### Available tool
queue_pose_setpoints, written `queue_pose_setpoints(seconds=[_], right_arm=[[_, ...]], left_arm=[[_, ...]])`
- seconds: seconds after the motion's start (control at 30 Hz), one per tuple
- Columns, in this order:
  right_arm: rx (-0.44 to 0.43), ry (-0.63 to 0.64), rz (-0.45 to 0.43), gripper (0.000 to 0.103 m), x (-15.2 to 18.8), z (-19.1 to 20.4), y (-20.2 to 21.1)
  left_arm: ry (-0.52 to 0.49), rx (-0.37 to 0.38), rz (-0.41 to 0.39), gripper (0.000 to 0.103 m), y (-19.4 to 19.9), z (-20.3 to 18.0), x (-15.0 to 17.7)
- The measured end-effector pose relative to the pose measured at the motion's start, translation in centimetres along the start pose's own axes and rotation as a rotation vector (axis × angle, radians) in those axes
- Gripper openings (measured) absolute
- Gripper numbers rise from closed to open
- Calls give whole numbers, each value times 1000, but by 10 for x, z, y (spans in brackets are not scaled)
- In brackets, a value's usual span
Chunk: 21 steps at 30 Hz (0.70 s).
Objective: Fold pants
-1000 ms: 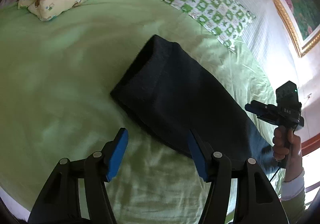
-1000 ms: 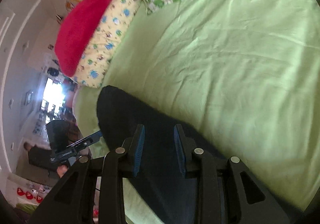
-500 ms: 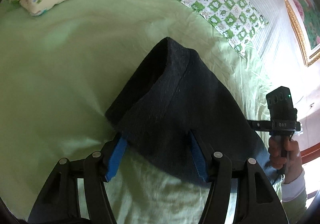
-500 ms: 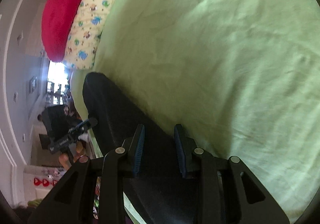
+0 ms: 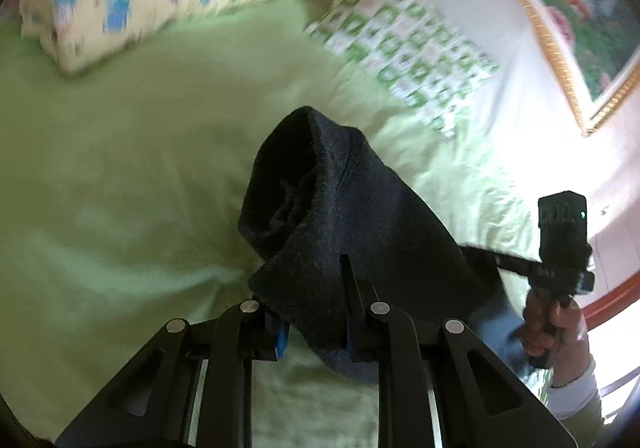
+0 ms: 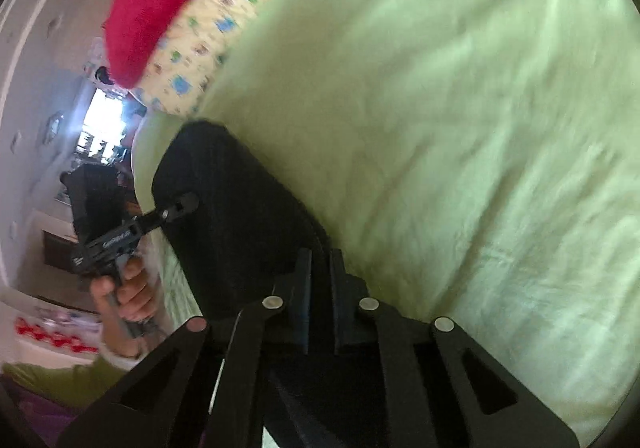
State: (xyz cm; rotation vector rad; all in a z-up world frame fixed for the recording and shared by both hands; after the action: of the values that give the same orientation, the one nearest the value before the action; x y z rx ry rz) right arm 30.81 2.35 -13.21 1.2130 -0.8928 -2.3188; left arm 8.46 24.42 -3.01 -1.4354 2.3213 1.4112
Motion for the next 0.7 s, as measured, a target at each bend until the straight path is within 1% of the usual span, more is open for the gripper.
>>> queue_pose_setpoints(seconds=[0.03, 0.07, 0.13, 0.17, 0.2, 0.27, 0.3, 0.37, 0.43, 0.47, 0.5, 0.53, 0.57, 0.6, 0.63, 0.67, 0.7], right_arm=[[32, 19, -44, 7, -4, 3, 10], [62, 40, -85, 5, -7, 6, 20], [140, 88, -168, 5, -11, 14, 38], [163, 103, -190, 5, -11, 18, 43], [206, 129, -204, 5, -10, 22, 45], [271, 166, -197, 5, -8, 25, 39], [291, 168, -182, 5, -3, 23, 28], [299, 149, -145, 5, 1, 19, 10], [309, 115, -136, 5, 6, 8, -7], [312, 100, -118, 6, 7, 9, -16], [339, 86, -111, 6, 10, 4, -21], [351, 81, -134, 14, 9, 2, -17], [360, 71, -152, 25, 10, 0, -11], [383, 51, -161, 31, 11, -2, -3], [425, 27, -174, 38, 13, -5, 8], [444, 10, -191, 38, 14, -5, 20], [441, -8, -217, 38, 18, -5, 34]], left_arm=[[-22, 15, -22, 19, 14, -9, 0], [-41, 29, -35, 19, 25, -15, 0], [-73, 51, -51, 19, 40, -24, 2], [-90, 49, -51, 19, 42, -25, 4], [-99, 39, -48, 19, 41, -24, 5], [-104, -6, -26, 19, 26, -9, 8], [-92, -13, -13, 19, 19, -1, 8], [-62, -29, 27, 19, -3, 26, 9], [-54, -23, 56, 20, -18, 41, 11], [-56, -14, 67, 22, -23, 46, 12], [-55, -9, 65, 26, -23, 48, 13], [-51, -9, 60, 28, -20, 49, 13], [-51, -23, 49, 33, -15, 50, 13], [-58, -54, 28, 40, -8, 51, 15], [-68, -86, 6, 44, -1, 53, 17], [-74, -111, -13, 47, 5, 55, 19], [-74, -125, -24, 48, 11, 56, 21]])
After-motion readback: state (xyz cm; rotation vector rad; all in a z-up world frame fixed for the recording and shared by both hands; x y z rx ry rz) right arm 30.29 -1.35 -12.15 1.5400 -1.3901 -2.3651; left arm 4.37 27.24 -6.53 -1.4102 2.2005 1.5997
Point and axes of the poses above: each gripper's, at about its wrist camera, not at the fingertips, and y roughly against the way its jaws point, z to its left, x to its underside, the point moved 7 cm from there along -y, roughly the way its jaws point, and after that the axes turned 6 degrees about y, right-handed, at the moved point
